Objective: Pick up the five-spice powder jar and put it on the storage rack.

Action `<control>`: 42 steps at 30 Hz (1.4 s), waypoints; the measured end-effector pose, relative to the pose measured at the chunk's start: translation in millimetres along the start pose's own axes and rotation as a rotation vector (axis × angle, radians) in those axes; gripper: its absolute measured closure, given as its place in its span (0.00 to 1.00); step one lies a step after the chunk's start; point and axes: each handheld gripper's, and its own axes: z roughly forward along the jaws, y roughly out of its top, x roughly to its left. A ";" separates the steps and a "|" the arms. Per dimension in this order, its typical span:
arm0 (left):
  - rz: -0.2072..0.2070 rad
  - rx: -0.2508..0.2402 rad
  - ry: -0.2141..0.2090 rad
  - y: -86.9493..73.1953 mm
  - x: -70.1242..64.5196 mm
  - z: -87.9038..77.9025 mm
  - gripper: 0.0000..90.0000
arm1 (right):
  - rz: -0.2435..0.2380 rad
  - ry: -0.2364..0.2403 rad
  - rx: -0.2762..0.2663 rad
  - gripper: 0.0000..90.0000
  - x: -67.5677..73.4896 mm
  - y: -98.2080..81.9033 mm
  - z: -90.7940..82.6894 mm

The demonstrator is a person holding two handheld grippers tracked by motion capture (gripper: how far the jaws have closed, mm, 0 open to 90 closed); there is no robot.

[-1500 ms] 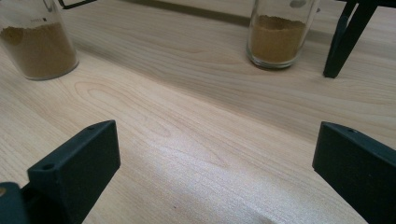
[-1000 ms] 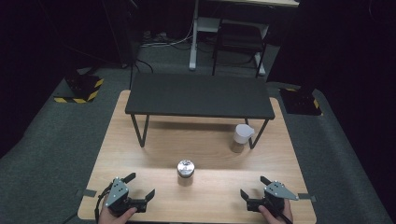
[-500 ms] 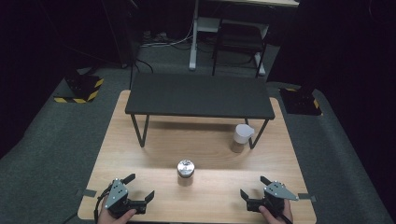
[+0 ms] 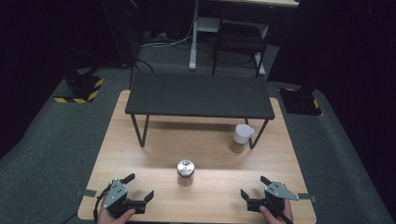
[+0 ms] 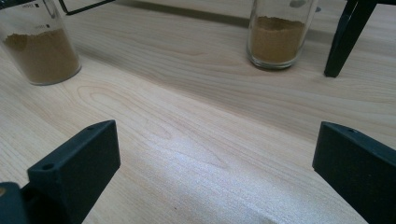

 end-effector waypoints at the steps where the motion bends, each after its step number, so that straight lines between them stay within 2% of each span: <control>1: 0.001 0.000 -0.001 0.0 0.1 0.0 0.01 | 0.001 0.001 0.000 0.01 -0.3 -0.1 0.0; 18: 0.012 -0.025 -0.018 1.5 -3.9 1.1 0.01 | 0.001 0.001 -0.001 0.01 -0.3 -0.2 -0.1; 28: 0.028 -0.048 -0.056 5.9 -10.9 7.3 0.01 | 0.002 0.000 -0.001 0.01 -0.1 -0.1 0.2; 35: 0.027 -0.042 -0.073 7.8 -11.5 14.1 0.01 | -0.001 0.000 -0.003 0.01 0.1 -0.4 0.0; 42: 0.053 -0.055 -0.108 13.0 -18.2 23.7 0.01 | -0.006 0.000 -0.003 0.00 0.6 -0.4 0.1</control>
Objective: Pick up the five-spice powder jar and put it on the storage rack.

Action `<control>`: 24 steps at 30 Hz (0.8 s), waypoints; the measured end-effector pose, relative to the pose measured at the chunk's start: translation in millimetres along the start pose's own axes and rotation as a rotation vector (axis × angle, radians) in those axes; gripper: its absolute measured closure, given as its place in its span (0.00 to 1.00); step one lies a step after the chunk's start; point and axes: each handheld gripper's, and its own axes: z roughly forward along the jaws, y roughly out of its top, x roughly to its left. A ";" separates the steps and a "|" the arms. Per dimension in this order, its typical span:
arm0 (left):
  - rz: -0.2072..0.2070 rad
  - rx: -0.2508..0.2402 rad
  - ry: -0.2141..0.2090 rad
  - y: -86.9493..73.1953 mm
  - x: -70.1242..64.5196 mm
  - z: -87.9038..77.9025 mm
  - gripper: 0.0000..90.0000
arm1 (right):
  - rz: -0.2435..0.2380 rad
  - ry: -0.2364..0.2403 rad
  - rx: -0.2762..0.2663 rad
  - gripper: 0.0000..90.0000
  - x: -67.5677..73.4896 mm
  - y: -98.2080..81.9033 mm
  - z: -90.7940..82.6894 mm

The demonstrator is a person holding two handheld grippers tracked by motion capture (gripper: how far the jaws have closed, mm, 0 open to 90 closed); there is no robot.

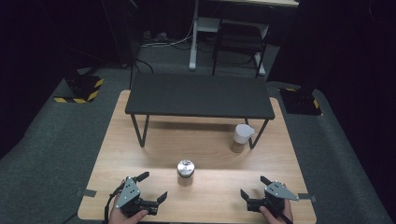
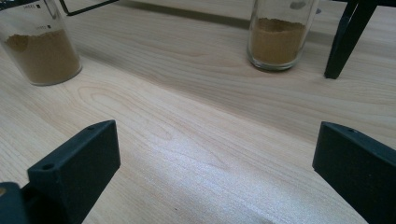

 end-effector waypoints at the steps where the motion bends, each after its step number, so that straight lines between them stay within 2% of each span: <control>1: 0.006 0.003 -0.004 1.0 -1.4 3.1 0.01 | 0.000 0.000 0.000 0.00 0.0 0.0 0.0; 14: 0.031 0.022 -0.042 9.5 -9.8 43.7 0.01 | 0.001 0.000 -0.006 0.01 -0.3 -1.0 -0.6; 18: 0.026 0.027 -0.051 10.9 -12.2 56.7 0.01 | 0.002 0.002 -0.008 0.01 -0.6 -1.4 -0.8; 24: 0.028 0.039 -0.058 11.8 -13.3 67.5 0.01 | 0.003 0.004 -0.011 0.01 -1.0 -2.1 -1.1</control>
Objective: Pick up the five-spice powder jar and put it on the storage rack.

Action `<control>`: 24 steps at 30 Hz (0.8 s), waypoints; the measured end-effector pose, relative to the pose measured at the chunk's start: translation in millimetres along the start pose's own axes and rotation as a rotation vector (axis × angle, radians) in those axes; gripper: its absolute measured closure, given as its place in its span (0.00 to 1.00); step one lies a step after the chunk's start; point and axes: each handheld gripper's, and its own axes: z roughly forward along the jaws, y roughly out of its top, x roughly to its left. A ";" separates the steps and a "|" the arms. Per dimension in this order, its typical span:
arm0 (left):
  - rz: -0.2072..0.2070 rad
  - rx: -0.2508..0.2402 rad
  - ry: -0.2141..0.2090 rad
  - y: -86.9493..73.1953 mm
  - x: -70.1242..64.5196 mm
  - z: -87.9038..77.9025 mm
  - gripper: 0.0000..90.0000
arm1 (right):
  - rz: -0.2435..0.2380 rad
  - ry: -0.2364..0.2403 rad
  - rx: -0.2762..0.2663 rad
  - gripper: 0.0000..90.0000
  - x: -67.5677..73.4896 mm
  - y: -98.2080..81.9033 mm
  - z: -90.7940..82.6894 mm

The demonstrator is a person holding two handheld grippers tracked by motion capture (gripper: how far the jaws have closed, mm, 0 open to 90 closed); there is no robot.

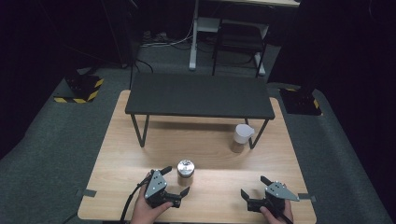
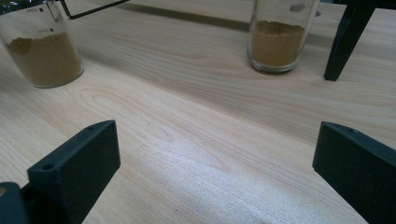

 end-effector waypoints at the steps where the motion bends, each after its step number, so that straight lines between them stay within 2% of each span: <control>1: -0.002 0.002 0.005 0.5 -0.6 3.0 0.01 | -0.001 0.000 0.000 0.00 0.0 0.1 0.0; 14: -0.013 0.020 0.027 5.0 -4.1 18.8 0.03 | -0.003 0.004 0.003 0.00 -0.2 0.5 0.2; 21: -0.018 0.041 0.039 8.7 -4.6 25.8 0.11 | -0.008 0.007 0.005 0.01 -0.4 0.9 0.3; 24: -0.047 0.044 0.043 8.8 -2.2 28.0 0.16 | -0.006 0.008 0.004 0.01 -0.6 0.8 0.3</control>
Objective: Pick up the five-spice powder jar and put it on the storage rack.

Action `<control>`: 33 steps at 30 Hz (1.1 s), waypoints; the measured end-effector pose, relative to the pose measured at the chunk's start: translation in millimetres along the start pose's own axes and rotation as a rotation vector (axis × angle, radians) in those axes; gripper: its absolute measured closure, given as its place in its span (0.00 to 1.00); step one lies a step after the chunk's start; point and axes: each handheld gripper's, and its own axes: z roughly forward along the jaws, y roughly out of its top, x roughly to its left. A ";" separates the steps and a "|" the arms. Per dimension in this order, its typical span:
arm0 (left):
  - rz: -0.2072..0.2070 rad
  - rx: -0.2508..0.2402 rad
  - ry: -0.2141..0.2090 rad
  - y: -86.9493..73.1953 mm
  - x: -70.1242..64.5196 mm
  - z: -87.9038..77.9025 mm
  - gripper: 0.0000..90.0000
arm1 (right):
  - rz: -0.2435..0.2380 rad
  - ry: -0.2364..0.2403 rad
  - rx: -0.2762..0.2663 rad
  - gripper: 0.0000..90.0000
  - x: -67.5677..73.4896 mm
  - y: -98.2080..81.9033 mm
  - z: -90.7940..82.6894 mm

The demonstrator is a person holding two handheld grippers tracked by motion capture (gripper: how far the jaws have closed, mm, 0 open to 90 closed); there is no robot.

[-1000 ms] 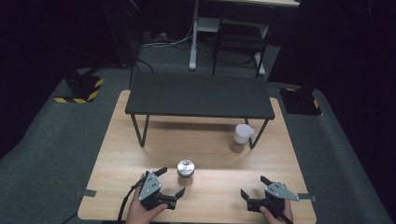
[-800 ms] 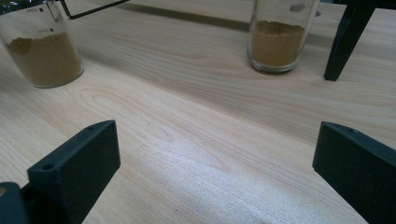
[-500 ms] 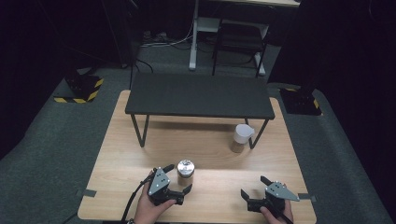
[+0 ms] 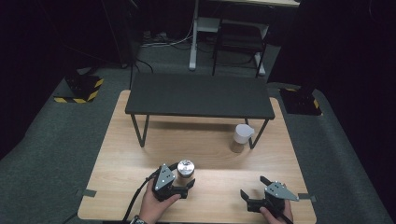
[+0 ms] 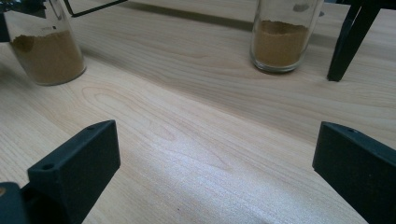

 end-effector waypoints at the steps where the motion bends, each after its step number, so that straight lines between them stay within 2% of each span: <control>1: -0.008 0.000 -0.001 -0.2 0.7 0.5 0.17 | 0.000 0.001 0.000 0.00 -0.2 -0.1 0.0; 11: -0.018 -0.004 -0.007 -0.7 2.0 4.6 0.33 | -0.001 0.002 -0.003 0.01 -0.6 -0.5 -0.1; 19: -0.005 -0.011 0.006 -2.1 -1.3 3.8 0.33 | -0.003 0.004 -0.004 0.00 -0.7 -0.7 -0.2; 25: -0.010 -0.011 0.008 -1.7 -2.2 2.3 0.34 | -0.001 0.004 -0.007 0.00 -0.8 -1.2 -0.5; 33: -0.020 -0.050 0.009 4.0 -3.1 -7.2 0.34 | 0.000 0.005 -0.005 0.01 -1.0 -0.9 -0.3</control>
